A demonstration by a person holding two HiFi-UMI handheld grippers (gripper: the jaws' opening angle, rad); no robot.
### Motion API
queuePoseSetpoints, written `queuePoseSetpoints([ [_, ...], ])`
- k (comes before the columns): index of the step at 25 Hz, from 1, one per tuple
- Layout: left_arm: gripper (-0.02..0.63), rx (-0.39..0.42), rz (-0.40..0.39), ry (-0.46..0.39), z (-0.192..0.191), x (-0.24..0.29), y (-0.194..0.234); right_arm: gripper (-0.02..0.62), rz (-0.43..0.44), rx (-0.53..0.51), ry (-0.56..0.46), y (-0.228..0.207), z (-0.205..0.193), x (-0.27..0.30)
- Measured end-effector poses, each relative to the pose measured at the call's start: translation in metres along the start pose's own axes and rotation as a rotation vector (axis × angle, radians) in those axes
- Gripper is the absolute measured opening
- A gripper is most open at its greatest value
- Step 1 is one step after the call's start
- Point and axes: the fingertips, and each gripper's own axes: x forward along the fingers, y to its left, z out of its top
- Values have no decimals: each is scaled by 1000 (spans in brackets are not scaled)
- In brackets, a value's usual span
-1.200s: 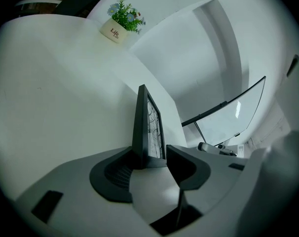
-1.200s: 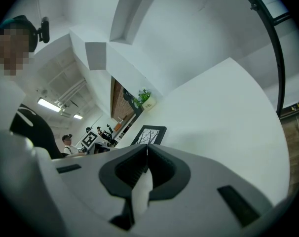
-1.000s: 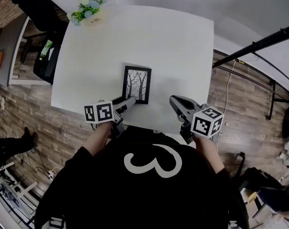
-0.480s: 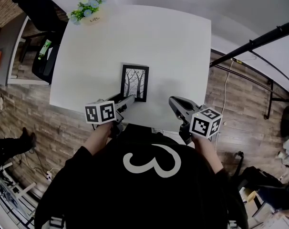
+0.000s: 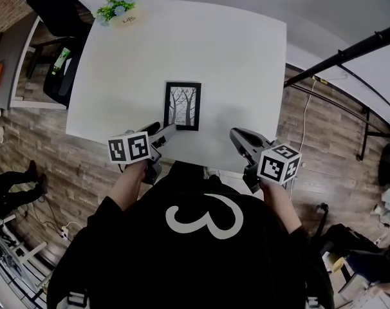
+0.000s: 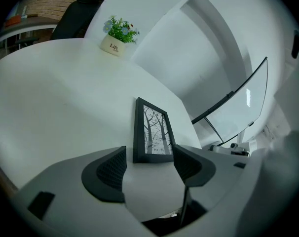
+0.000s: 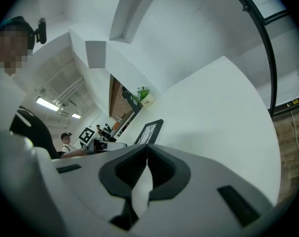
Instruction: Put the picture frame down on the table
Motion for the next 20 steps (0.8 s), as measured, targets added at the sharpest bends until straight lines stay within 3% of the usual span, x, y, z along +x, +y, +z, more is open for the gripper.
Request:
queuePoseSetpoints([
  [4, 290, -40, -17, -61, 7, -18, -11, 23, 19, -13, -13, 5, 2, -7],
  [8, 277, -52, -95, -77, 8, -32, -35, 23, 42, -36, -19, 10, 5, -17],
  [15, 70, -63, -265, -126, -6, -54, -91, 23, 83, -92, -33, 30, 7, -40],
  [20, 21, 8, -351, -148, -23, -68, -134, 23, 156, -171, -9, 58, 3, -58],
])
